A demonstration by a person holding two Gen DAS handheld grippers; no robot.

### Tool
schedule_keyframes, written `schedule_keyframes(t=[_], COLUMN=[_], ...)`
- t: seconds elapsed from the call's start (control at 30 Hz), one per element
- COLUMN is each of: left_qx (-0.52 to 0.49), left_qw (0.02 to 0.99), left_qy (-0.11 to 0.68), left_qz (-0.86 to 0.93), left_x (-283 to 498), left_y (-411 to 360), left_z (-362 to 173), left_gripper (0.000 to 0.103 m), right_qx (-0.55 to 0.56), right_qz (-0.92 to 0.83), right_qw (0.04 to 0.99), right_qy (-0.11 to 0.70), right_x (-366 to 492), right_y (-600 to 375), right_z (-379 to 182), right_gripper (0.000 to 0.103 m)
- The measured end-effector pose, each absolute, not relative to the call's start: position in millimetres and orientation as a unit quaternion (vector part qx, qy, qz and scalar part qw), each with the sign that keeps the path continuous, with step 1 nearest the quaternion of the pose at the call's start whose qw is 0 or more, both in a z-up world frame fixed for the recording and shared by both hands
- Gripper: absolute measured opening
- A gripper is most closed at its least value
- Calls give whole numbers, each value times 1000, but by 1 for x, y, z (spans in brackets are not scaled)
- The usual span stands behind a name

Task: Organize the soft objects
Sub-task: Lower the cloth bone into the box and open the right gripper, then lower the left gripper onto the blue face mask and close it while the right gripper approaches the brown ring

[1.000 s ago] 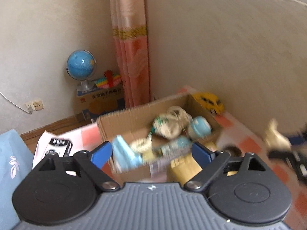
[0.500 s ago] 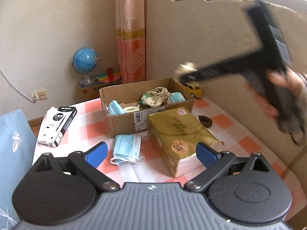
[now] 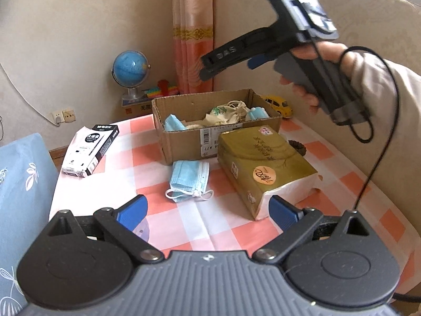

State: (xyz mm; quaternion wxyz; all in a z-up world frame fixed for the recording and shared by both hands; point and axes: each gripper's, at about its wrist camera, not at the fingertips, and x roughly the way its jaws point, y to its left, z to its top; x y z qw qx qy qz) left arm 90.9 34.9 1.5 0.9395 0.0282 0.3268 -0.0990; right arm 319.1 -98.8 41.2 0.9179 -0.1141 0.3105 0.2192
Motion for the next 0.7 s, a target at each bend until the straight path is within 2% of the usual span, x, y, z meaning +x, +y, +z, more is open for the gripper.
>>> schedule_keyframes(t=[0.7], left_qx=[39], left_qw=[934], left_qy=[339], left_qz=[-110], left_x=[79], left_y=[24], left_z=[0], left_gripper=[98], right_qx=[-83], right_qz=[123], right_qw=[930], right_qy=[335], right_x=[197], right_y=[-186], right_z=[26], right_gripper=[103])
